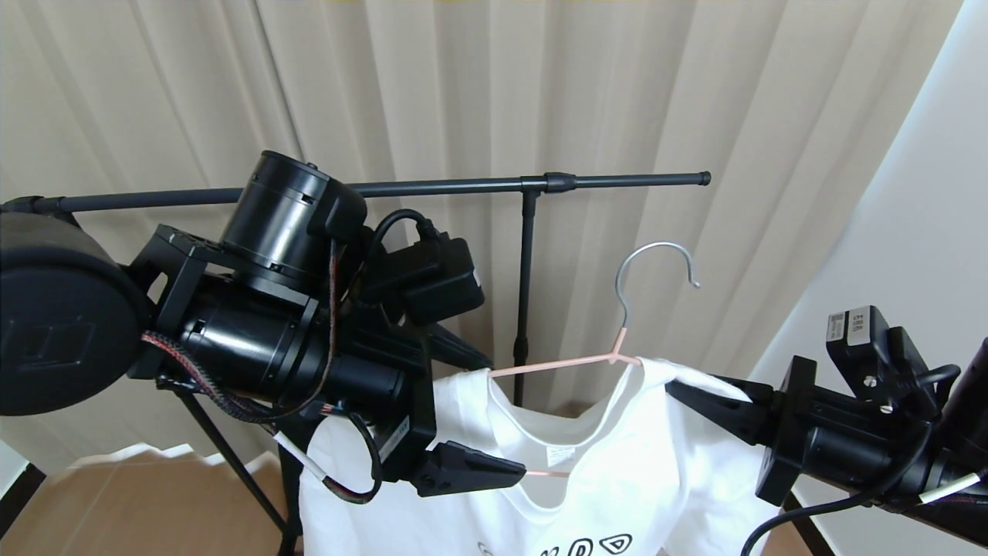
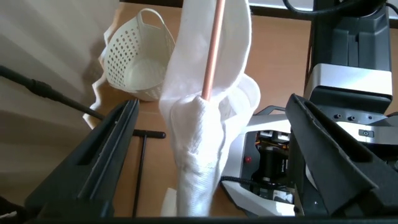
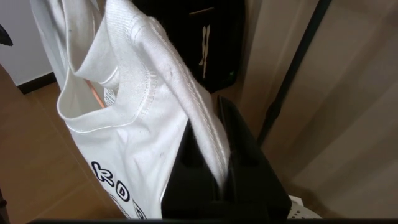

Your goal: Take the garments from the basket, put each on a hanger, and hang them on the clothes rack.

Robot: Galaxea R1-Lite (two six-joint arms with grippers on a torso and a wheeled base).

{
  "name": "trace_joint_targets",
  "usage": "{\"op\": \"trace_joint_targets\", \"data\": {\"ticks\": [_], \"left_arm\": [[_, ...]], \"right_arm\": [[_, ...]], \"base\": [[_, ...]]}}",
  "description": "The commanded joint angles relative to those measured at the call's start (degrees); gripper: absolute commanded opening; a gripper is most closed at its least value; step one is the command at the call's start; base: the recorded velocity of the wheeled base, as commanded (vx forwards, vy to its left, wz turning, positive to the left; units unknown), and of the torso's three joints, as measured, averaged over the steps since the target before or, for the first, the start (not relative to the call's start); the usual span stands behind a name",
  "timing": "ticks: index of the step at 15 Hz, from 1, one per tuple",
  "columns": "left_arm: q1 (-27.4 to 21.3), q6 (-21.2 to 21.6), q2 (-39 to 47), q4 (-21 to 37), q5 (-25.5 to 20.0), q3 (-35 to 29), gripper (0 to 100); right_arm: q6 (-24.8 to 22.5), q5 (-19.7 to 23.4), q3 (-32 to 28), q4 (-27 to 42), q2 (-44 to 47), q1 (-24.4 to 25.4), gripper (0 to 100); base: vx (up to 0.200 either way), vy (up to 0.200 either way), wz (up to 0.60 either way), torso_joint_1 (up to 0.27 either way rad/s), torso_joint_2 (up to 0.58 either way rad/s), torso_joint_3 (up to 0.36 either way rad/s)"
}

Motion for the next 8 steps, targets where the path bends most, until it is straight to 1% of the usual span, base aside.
{"op": "trace_joint_targets", "data": {"ticks": [1, 4, 8], "left_arm": [[0.42, 0.05, -0.03, 0.03, -0.10, 0.14, 100], [2.97, -0.04, -1.08, -0.06, -3.35, -0.30, 100], [2.97, -0.04, -1.35, -0.06, -3.53, 0.76, 100]], "right_arm": [[0.03, 0.01, -0.03, -0.06, -0.05, 0.01, 0], [-0.67, -0.07, -0.12, -0.06, 0.04, -0.08, 0], [-0.67, -0.07, -0.12, -0.06, 0.04, -0.08, 0]], "base": [[0.000, 0.000, 0.00, 0.000, 0.00, 0.000], [0.000, 0.000, 0.00, 0.000, 0.00, 0.000], [0.000, 0.000, 0.00, 0.000, 0.00, 0.000]]}}
